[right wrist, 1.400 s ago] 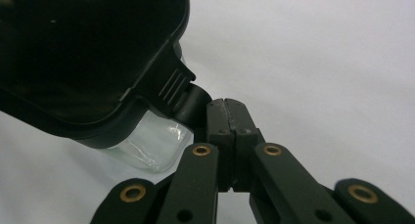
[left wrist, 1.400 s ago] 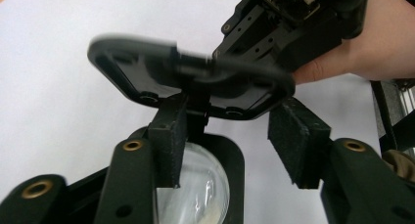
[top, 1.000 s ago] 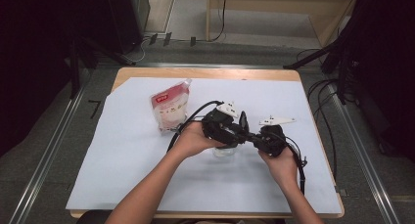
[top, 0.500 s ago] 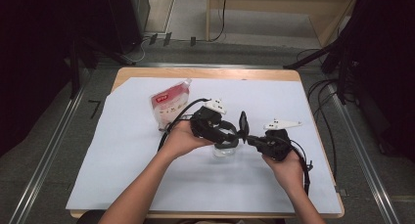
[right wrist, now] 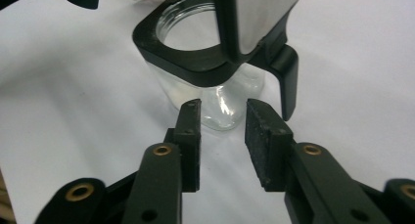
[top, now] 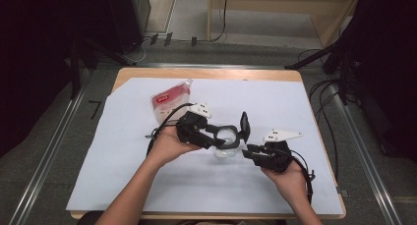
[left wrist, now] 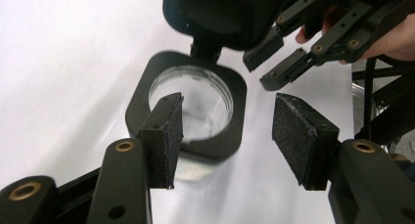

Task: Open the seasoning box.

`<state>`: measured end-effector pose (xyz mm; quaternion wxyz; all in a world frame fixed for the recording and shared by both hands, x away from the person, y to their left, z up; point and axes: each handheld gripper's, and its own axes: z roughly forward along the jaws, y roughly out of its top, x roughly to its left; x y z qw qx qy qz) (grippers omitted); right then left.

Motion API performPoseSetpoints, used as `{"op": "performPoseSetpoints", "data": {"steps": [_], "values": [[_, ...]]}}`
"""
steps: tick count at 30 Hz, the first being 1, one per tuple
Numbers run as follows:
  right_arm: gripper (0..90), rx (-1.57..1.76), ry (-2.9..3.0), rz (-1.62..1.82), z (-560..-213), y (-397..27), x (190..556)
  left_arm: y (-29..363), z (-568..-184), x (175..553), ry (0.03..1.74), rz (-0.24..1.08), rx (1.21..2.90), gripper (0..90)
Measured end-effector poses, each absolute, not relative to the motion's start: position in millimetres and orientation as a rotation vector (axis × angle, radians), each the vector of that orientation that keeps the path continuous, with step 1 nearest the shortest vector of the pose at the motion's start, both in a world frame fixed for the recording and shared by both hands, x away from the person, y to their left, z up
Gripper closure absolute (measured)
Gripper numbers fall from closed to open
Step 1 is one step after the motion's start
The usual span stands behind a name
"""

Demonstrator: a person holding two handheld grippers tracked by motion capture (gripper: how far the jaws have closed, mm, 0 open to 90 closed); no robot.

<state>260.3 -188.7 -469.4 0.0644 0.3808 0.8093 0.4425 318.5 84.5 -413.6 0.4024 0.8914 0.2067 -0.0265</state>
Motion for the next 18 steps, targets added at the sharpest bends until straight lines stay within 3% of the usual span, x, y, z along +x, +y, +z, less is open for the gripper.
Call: {"op": "performPoseSetpoints", "data": {"steps": [14,18], "values": [[59.4,1.080,2.506,1.330,-475,-177,255,118,-413,313,0.621,-0.052,2.234,44.3],[58.4,1.050,2.512,1.321,-476,-175,255,129,-413,316,0.688,-0.118,2.190,44.3]]}}
